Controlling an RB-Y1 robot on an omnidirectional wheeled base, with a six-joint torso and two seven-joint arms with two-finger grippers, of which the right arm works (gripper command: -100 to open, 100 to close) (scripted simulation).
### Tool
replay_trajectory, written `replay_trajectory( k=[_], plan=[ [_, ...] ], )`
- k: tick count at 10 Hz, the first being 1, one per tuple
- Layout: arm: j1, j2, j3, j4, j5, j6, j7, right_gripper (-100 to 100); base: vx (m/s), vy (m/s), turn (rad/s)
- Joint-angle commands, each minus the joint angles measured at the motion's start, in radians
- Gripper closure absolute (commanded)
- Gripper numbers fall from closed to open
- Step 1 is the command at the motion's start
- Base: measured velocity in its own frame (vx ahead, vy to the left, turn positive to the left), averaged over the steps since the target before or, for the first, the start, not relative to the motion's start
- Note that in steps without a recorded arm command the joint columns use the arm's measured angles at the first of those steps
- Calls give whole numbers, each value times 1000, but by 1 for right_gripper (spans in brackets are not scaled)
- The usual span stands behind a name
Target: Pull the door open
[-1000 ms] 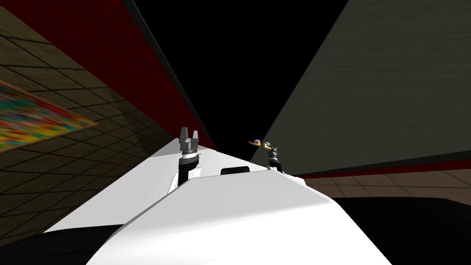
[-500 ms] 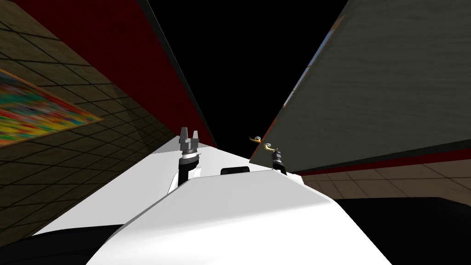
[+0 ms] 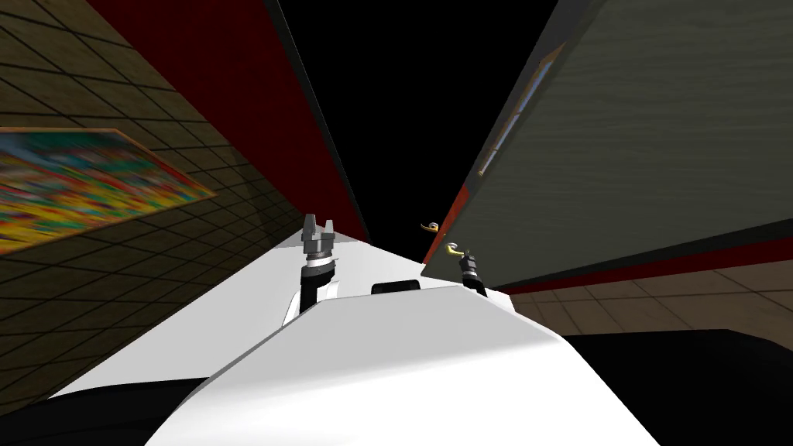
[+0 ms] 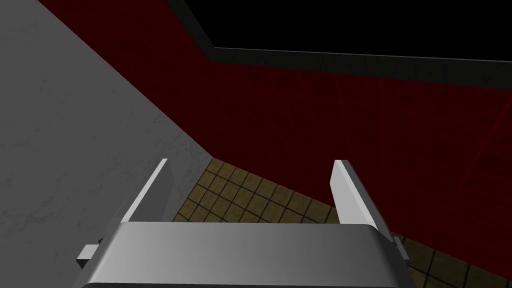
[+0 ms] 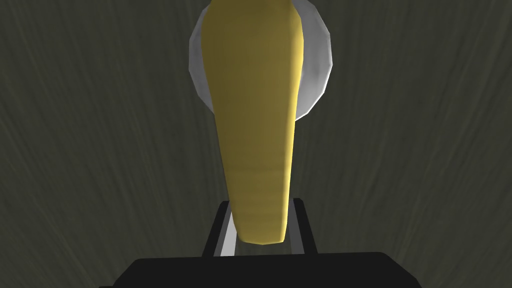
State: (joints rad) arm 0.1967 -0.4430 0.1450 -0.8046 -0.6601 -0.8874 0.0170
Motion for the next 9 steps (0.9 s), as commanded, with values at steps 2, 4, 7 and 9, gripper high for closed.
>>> replay_trajectory(
  k=[2, 4, 7, 9],
  plan=[
    [-22, 4, 43, 11, 20, -23, -31, 100, -126, -51, 133],
    [-28, 3, 66, 2, 30, -30, -45, 100, -110, -51, 134],
    [-3, -19, 75, 2, 28, -53, -59, 100, -116, -24, 82],
    [11, -32, 101, -5, 34, -72, -76, 100, -179, -8, 102]
  ],
)
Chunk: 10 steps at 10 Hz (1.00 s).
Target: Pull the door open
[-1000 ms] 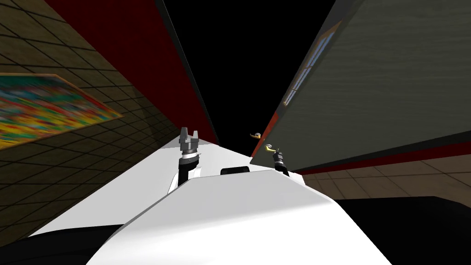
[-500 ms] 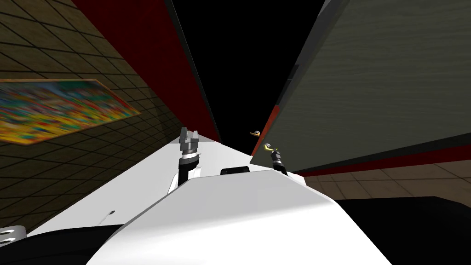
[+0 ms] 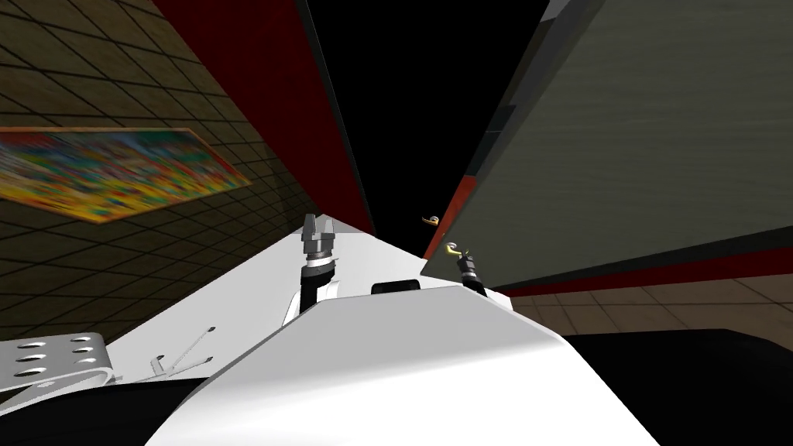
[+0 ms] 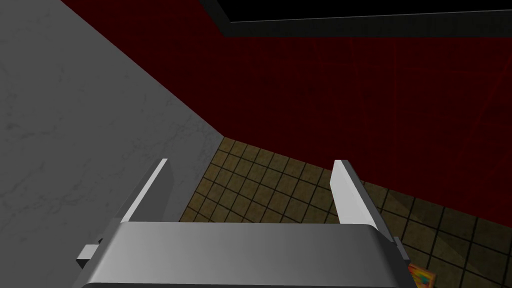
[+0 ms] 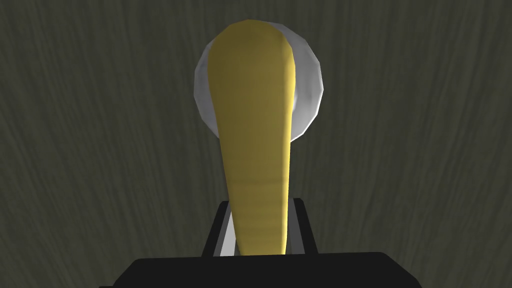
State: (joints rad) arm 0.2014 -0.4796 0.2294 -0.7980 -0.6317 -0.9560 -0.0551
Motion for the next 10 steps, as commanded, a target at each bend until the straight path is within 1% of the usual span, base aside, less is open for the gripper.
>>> replay_trajectory(
  k=[1, 2, 3, 4, 6, 7, 8, 10],
  plan=[
    [14, -2, 30, -15, 9, -13, -13, 100, -204, -44, 163],
    [18, -6, 37, -17, 10, -18, -18, 100, -195, -33, 98],
    [28, -16, 56, -22, 15, -32, -31, 100, -193, -15, 137],
    [28, -16, 56, -22, 15, -32, -31, 100, -153, -6, 48],
    [42, -29, 82, -28, 21, -51, -48, 100, -169, -13, 104],
    [47, -36, 63, -31, 12, -39, -38, 100, -76, -17, 2],
    [62, -46, 86, -27, 13, -66, -51, 100, -137, -9, 142],
    [77, -58, 111, -24, 13, -96, -64, 100, -231, -30, 176]
  ],
)
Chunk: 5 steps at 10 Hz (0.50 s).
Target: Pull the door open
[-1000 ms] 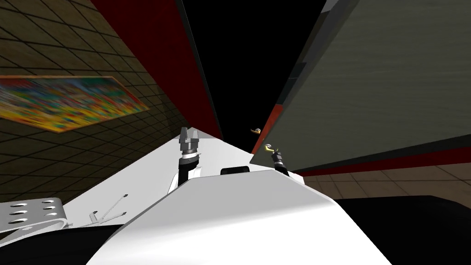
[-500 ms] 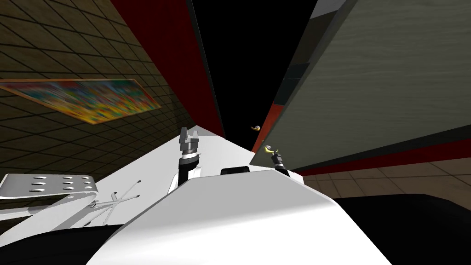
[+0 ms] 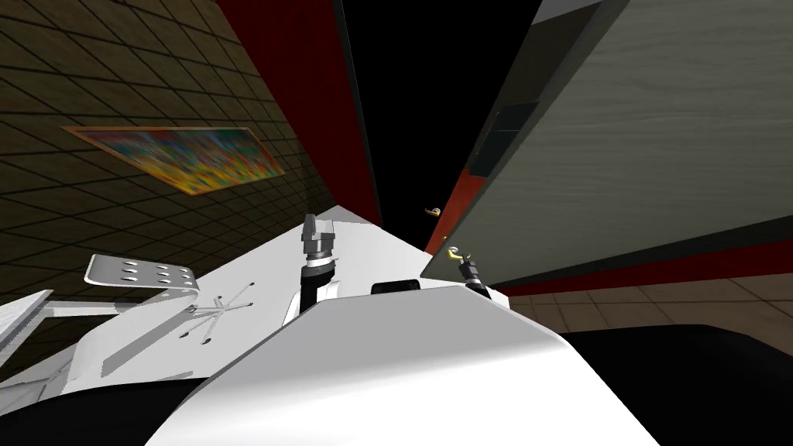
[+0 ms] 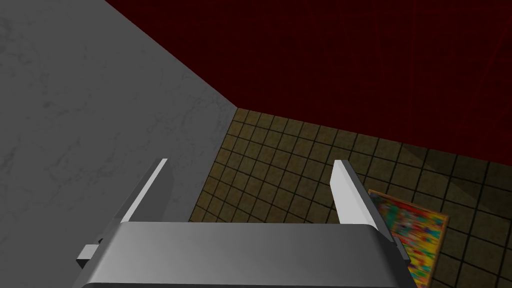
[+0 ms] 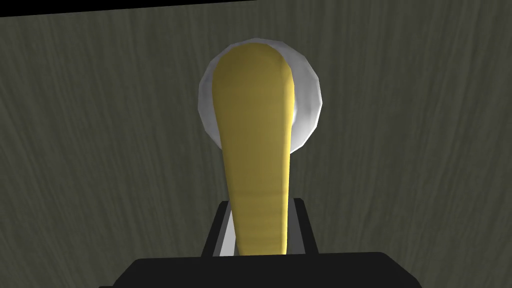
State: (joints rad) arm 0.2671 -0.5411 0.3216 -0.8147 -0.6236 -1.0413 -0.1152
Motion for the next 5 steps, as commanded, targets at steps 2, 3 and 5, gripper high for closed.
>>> replay_trajectory(
  k=[2, 3, 5],
  plan=[
    [28, -9, 45, -4, 5, -45, -19, 100, -211, -49, 182],
    [36, -15, 58, -3, 6, -60, -26, 100, -217, -41, 125],
    [49, -24, 79, -1, 6, -86, -37, 100, -183, -34, 95]
  ],
)
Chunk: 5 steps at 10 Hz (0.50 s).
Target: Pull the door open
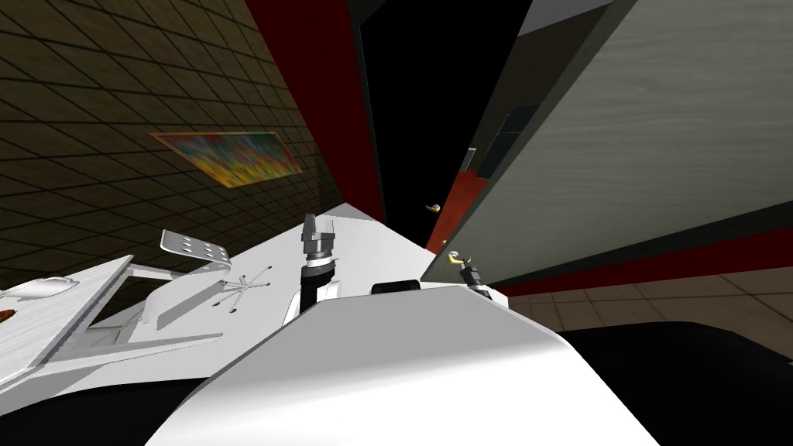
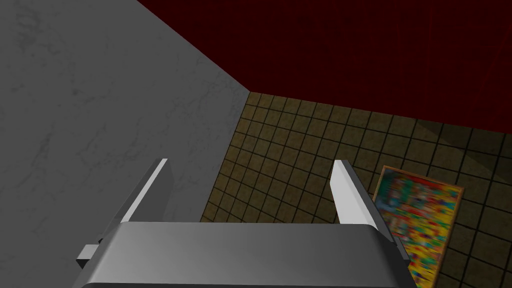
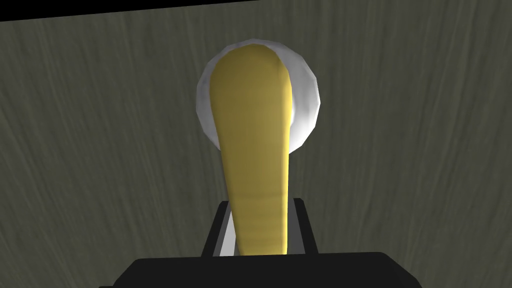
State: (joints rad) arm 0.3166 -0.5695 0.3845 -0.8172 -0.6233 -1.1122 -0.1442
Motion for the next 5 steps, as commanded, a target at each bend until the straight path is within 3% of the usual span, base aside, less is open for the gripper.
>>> replay_trajectory(
  k=[1, 5],
  plan=[
    [0, 0, 0, 0, 0, 0, 0, 100, -77, -22, 2],
    [21, -14, 44, 28, 0, -67, -26, 100, -231, -43, 233]
  ],
)
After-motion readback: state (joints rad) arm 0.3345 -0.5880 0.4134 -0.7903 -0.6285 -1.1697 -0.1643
